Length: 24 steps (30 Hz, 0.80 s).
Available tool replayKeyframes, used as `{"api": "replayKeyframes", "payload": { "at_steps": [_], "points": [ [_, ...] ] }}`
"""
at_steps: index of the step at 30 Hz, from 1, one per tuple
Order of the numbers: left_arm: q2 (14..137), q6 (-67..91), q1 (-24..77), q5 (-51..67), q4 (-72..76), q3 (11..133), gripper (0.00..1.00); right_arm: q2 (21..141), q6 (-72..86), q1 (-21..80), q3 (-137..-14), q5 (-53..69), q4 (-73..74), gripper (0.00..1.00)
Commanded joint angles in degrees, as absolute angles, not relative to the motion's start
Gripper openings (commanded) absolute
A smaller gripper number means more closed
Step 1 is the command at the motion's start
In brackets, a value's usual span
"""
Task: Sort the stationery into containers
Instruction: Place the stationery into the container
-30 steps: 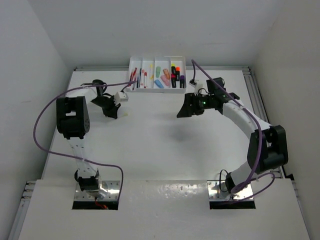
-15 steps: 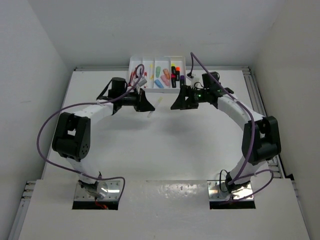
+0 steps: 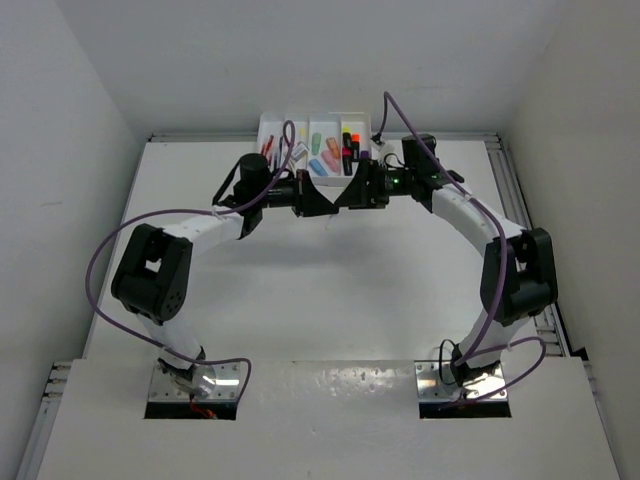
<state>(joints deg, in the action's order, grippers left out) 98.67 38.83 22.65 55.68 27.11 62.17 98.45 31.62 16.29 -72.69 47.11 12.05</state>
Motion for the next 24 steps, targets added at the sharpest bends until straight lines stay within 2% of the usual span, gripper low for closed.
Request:
{"api": "replayKeyframes", "payload": {
  "at_steps": [1,2,6,11,18,19,20,22,24],
  "points": [
    [98.8,42.7,24.2,56.9,33.5,62.4,0.0,99.2,33.8,16.8,-75.1,48.4,8.0,0.68],
    [98.7,42.8,24.4,56.9,33.4,62.3,0.0,99.3,34.1,16.8,-75.0,48.2,8.0,0.66],
    [98.2,43.1,25.2,57.2,33.8,61.7,0.0,99.4,34.9,16.5,-74.4,48.1,6.9,0.36],
    [97.6,42.8,25.8,57.0,34.1,60.6,0.0,99.1,38.4,16.0,-73.1,49.3,3.5,0.35],
    [97.9,41.2,21.9,54.5,30.9,62.0,0.0,97.7,39.0,14.8,-72.5,50.1,3.5,0.49],
    [98.2,41.8,20.8,54.1,31.1,62.6,0.0,97.7,39.0,14.7,-72.7,49.9,4.0,0.55],
    [98.8,42.0,20.4,54.1,31.2,63.1,0.0,97.9,38.8,14.3,-72.9,49.6,4.5,0.65],
    [99.4,41.8,19.1,53.2,30.7,65.1,0.0,98.1,38.4,13.8,-73.2,48.7,5.8,0.72],
    [100.5,39.5,17.4,50.4,25.5,67.8,0.0,97.7,38.0,13.1,-73.1,48.4,6.1,0.73]
  ]
}}
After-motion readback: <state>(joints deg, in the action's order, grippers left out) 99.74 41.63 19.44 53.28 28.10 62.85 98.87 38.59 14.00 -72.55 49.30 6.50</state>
